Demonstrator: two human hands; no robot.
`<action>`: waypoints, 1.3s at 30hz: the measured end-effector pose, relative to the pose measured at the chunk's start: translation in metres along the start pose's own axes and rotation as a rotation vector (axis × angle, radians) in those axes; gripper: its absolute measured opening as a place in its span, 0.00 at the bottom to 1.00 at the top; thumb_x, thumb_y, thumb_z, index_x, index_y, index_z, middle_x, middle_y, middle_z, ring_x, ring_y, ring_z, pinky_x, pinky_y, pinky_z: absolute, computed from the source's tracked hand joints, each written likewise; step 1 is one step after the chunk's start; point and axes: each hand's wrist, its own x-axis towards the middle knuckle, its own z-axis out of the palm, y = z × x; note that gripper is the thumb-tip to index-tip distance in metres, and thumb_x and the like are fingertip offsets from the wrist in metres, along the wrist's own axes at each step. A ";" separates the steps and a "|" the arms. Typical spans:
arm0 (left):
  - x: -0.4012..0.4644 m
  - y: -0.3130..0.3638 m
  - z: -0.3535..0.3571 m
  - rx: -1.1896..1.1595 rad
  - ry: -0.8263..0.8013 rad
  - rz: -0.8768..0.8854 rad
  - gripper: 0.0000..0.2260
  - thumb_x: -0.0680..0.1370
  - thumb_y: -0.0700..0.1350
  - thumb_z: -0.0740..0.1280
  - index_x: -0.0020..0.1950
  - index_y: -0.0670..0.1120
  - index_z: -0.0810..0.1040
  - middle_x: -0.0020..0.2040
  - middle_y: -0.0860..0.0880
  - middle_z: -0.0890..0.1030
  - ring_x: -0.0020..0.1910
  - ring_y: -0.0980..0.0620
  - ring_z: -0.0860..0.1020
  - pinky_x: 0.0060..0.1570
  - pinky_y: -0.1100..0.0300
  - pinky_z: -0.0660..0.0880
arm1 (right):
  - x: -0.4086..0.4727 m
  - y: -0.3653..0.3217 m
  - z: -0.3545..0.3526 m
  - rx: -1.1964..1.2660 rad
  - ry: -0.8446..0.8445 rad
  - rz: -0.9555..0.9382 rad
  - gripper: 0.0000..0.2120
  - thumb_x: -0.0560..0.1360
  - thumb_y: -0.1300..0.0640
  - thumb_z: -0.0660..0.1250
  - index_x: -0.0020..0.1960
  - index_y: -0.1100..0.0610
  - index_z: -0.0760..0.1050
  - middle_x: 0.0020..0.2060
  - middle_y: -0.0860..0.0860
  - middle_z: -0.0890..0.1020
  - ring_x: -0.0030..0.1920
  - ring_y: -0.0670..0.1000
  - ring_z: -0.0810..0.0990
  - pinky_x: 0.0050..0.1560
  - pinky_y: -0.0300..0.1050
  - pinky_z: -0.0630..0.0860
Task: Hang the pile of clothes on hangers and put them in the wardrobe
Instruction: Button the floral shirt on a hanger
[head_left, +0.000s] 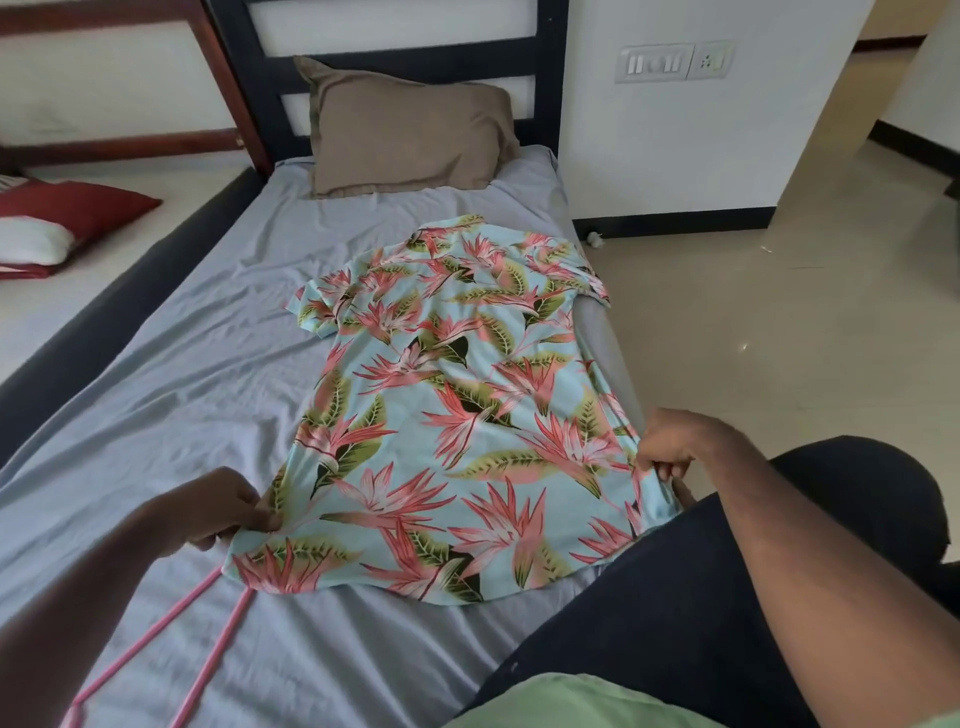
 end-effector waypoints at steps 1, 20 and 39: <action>0.000 0.001 -0.003 0.032 -0.014 -0.003 0.11 0.73 0.44 0.78 0.38 0.36 0.84 0.27 0.46 0.73 0.22 0.55 0.63 0.25 0.64 0.56 | 0.002 0.001 0.000 -0.004 -0.025 0.034 0.06 0.70 0.61 0.70 0.42 0.64 0.83 0.32 0.54 0.86 0.32 0.52 0.81 0.44 0.44 0.79; 0.120 0.248 0.024 0.424 0.363 0.568 0.15 0.76 0.59 0.72 0.49 0.48 0.78 0.47 0.49 0.80 0.45 0.49 0.80 0.43 0.56 0.78 | 0.033 -0.016 -0.042 0.340 0.332 0.068 0.14 0.63 0.48 0.62 0.45 0.55 0.72 0.46 0.52 0.78 0.48 0.57 0.77 0.58 0.54 0.70; 0.250 0.466 0.062 0.477 0.231 0.824 0.21 0.81 0.52 0.66 0.74 0.57 0.68 0.77 0.54 0.66 0.75 0.49 0.65 0.70 0.35 0.61 | 0.230 -0.065 -0.138 0.464 0.526 -0.154 0.19 0.76 0.42 0.68 0.62 0.50 0.76 0.57 0.57 0.79 0.58 0.63 0.79 0.56 0.52 0.76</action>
